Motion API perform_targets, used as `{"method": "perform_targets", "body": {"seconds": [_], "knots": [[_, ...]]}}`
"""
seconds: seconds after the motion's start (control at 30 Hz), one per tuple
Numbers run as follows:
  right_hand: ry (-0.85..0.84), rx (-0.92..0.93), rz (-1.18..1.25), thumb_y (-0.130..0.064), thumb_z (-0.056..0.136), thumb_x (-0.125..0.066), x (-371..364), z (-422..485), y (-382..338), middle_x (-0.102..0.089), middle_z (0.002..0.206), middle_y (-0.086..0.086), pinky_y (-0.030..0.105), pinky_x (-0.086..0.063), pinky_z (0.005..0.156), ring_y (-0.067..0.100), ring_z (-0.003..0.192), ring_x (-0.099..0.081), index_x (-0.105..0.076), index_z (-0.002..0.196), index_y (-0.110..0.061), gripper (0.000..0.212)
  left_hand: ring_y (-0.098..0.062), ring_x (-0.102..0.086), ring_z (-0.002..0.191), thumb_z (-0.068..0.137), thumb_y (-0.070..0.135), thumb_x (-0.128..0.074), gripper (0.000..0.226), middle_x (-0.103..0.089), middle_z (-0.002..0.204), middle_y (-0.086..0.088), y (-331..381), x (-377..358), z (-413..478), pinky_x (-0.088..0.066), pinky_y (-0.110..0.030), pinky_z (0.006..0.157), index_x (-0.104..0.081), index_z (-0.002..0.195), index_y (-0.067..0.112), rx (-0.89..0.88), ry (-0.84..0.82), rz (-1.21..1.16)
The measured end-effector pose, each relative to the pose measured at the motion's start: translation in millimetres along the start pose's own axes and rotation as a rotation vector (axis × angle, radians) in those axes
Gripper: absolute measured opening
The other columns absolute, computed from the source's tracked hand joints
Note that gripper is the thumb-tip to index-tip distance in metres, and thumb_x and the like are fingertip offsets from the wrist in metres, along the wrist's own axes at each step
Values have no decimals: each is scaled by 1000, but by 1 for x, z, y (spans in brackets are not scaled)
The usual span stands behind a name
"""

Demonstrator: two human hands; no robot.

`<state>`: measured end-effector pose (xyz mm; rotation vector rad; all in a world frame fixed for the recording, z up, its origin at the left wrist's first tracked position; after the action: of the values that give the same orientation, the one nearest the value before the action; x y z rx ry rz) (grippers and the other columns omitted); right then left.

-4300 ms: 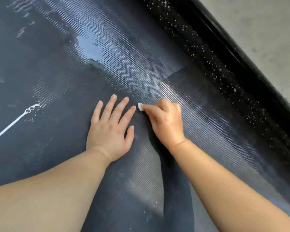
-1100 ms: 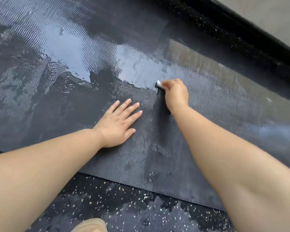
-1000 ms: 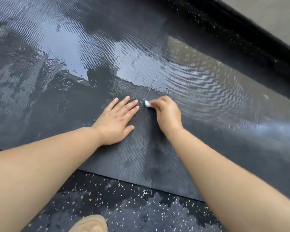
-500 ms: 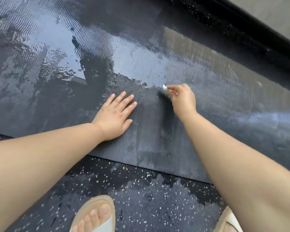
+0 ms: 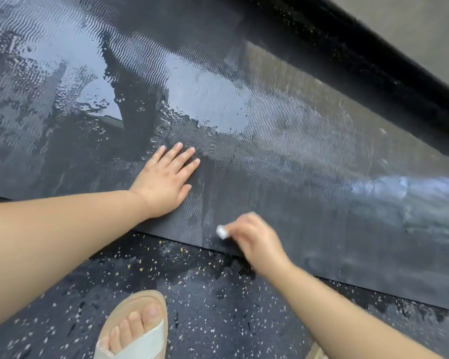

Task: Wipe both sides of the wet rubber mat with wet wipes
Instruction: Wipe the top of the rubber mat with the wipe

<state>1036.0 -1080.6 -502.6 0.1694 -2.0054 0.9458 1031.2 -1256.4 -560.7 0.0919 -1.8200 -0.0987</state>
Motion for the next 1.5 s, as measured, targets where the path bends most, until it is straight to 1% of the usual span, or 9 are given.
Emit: {"method": "perform_targets", "body": {"seconds": [0.13, 0.27, 0.47, 0.57, 0.83, 0.97, 1.1, 1.33, 1.5], "knots": [[341, -268, 4, -6, 89, -57, 62, 73, 41, -58, 94, 9, 24, -39, 82, 25, 91, -58, -72, 99, -12, 18, -21, 10, 146, 98, 46, -23, 61, 7, 159, 0, -3, 0, -5, 11, -38, 114, -1, 152, 24, -15, -12, -9], [371, -455, -23, -15, 93, -53, 58, 98, 65, -56, 104, 6, 29, -40, 84, 26, 101, -56, -69, 103, -17, 19, -20, 8, 146, 98, 46, -27, 61, 5, 159, 0, -2, 0, -5, 11, -36, 114, -5, 152, 25, -25, -11, -35], [156, -138, -46, -4, 88, -59, -10, 12, 7, -61, 91, 8, 31, -45, 78, 30, 84, -56, -74, 90, -14, 18, -20, 3, 146, 96, 47, -30, 62, -3, 159, 0, -4, 2, -4, 10, -36, 114, -13, 151, 25, -32, 17, -48], [-76, -187, -11, -11, 92, -56, -23, -12, 10, -59, 97, 2, 23, -42, 82, 23, 93, -56, -73, 97, -17, 18, -20, 6, 146, 96, 53, -21, 63, 3, 160, 1, -6, 0, -3, 8, -37, 115, -4, 151, 28, -54, -25, 22], [-43, -369, 90, -41, 90, -58, 66, 50, 15, -47, 84, -9, 25, -46, 62, 11, 66, -54, -68, 95, -25, 20, -24, 1, 145, 96, 50, -33, 68, 4, 159, -2, 0, 17, 5, -10, -40, 115, -3, 151, 25, -108, -290, 147], [-183, -132, -224, -22, 92, -56, 89, 93, -4, -54, 103, 1, 24, -40, 81, 18, 97, -56, -66, 109, -24, 19, -19, -22, 139, 97, 41, -35, 51, -18, 154, 7, -9, 41, 21, -30, -37, 109, -27, 147, 31, -129, -390, 66], [-337, 53, -408, -20, 93, -54, 92, 125, -17, -56, 107, 3, 29, -41, 82, 21, 101, -55, -66, 110, -26, 22, -22, -33, 134, 98, 40, -35, 46, -25, 151, 4, -22, 56, 19, -35, -39, 106, -35, 143, 32, -91, -574, 102], [-214, 69, -167, -25, 91, -57, 62, 163, -3, -53, 100, 0, 25, -40, 82, 21, 99, -55, -67, 106, -24, 18, -22, -29, 136, 98, 40, -35, 48, -25, 151, 3, -52, 79, 5, -36, -40, 105, -33, 144, 28, -5, -662, 283], [-2, 38, -95, -16, 94, -53, 57, 200, 12, -51, 101, 2, 29, -41, 82, 25, 103, -53, -66, 108, -23, 21, -24, -24, 138, 97, 41, -38, 53, -19, 154, 3, -54, 72, 5, -32, -43, 108, -26, 147, 27, 260, -588, 72]]}}
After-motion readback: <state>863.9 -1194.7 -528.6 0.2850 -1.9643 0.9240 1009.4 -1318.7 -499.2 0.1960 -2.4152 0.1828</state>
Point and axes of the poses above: each hand's wrist, its own z-axis towards the middle knuckle, its own x-axis out of the back of the hand, y = z × x, the point moved 9 cm from there along z, towards the middle knuckle
